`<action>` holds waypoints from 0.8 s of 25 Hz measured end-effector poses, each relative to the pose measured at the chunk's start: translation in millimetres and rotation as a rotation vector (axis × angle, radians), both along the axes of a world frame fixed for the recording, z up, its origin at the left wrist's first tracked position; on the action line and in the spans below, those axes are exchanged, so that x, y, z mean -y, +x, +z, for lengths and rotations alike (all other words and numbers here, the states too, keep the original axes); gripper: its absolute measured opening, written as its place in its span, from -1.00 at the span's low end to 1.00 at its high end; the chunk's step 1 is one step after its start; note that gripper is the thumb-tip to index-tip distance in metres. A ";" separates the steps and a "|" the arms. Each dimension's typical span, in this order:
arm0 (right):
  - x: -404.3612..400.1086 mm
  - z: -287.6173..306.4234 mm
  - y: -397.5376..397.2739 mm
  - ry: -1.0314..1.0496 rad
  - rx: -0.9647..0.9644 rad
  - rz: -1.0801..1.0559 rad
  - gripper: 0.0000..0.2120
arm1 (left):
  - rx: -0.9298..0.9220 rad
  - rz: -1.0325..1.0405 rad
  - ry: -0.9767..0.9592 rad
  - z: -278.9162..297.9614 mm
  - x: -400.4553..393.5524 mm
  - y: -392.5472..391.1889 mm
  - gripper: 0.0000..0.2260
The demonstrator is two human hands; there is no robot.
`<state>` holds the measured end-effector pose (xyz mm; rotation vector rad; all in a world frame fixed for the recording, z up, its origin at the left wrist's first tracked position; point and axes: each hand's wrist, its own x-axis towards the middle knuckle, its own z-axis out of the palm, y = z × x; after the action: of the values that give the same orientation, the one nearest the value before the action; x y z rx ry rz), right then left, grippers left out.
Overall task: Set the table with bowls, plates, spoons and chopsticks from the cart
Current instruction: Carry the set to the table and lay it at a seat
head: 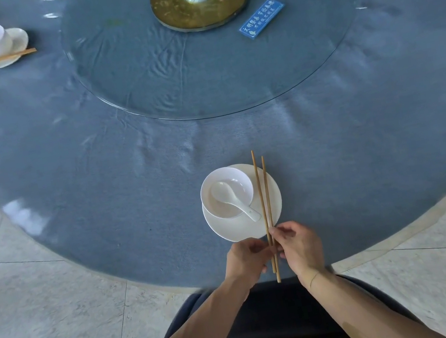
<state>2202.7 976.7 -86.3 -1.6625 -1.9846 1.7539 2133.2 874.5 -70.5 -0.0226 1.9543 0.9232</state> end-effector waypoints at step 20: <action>-11.6 0.9 -15.4 0.097 -0.073 0.033 -0.93 | -0.041 0.068 0.053 -0.9 -1.6 5.4 -0.87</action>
<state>2187.3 988.3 -85.4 -1.5231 -2.0412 1.6740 2138.6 876.2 -71.3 -0.0399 1.9762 1.0270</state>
